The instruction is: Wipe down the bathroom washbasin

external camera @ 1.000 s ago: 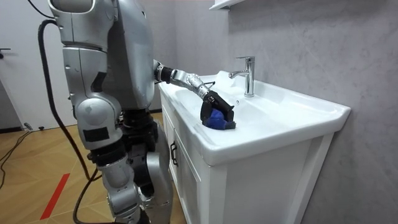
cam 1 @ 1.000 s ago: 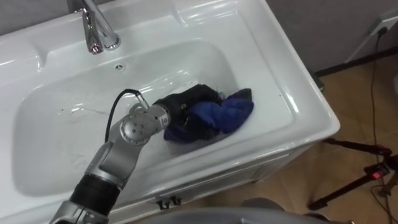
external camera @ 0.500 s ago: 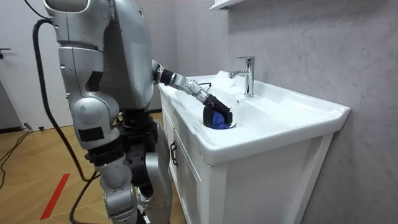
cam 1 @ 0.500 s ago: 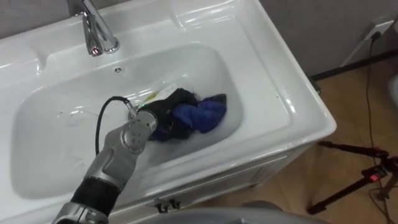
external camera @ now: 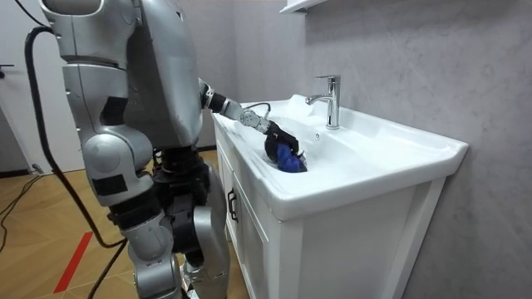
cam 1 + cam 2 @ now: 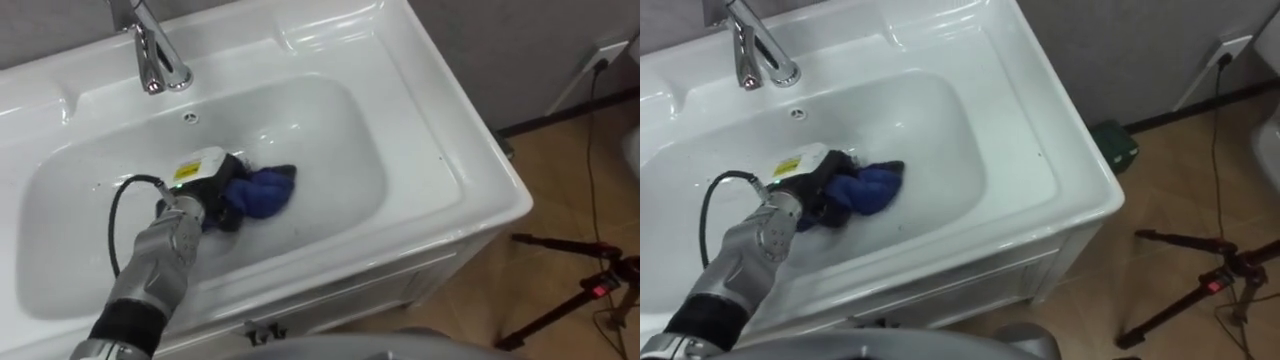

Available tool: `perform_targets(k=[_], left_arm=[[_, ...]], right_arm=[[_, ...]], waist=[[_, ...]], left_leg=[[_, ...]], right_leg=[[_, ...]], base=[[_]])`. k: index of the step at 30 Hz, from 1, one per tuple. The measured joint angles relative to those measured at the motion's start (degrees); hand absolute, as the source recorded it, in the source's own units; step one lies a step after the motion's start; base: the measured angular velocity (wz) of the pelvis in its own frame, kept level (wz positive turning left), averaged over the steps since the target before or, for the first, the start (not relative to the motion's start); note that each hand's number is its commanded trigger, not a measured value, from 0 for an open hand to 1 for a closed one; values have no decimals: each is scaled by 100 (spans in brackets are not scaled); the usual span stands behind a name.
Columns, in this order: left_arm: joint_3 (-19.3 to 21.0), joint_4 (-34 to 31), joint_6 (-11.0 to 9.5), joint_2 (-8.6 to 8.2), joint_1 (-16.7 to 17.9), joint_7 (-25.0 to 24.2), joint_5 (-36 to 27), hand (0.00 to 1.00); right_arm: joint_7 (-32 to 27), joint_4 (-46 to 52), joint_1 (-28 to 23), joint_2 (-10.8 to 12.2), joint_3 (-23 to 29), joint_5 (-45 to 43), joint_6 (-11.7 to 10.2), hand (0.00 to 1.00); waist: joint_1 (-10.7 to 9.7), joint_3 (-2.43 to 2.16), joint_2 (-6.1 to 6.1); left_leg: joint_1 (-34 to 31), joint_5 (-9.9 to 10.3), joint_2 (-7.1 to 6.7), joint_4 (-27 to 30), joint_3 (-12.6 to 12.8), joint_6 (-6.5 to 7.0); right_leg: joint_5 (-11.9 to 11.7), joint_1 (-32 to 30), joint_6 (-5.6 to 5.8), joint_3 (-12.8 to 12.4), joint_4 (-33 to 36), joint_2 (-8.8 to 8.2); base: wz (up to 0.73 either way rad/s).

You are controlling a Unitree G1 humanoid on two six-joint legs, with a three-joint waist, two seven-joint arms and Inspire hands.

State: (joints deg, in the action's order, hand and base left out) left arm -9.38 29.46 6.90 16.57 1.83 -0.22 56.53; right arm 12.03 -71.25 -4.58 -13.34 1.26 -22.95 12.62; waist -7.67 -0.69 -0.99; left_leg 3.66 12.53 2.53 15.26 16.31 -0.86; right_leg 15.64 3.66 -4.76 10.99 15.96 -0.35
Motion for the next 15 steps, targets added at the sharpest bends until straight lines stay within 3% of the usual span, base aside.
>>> perform_targets(k=[4,11,15], left_arm=[[27,159,327,197,154,368,572,100],[22,290,575,203,359,797,957,100],[46,348,690,204,414,832,1094,100]], right_arm=[[-66,22,11,-70,16,25,1,0],[-262,24,-40,-83,32,27,6,0],[-385,28,-120,-136,129,35,-3,0]], waist=[[46,-1,2],[57,-5,-6],[93,-46,-78]], left_leg=[[26,-16,21,-13,-10,-25],[180,-61,36,-168,72,-89],[183,-61,50,-166,73,-90]], right_leg=[[-10,15,-21,-25,-4,24],[-16,34,-55,-170,-1,70],[-22,31,-68,-167,-18,88]], base=[[0],[-14],[-4]])
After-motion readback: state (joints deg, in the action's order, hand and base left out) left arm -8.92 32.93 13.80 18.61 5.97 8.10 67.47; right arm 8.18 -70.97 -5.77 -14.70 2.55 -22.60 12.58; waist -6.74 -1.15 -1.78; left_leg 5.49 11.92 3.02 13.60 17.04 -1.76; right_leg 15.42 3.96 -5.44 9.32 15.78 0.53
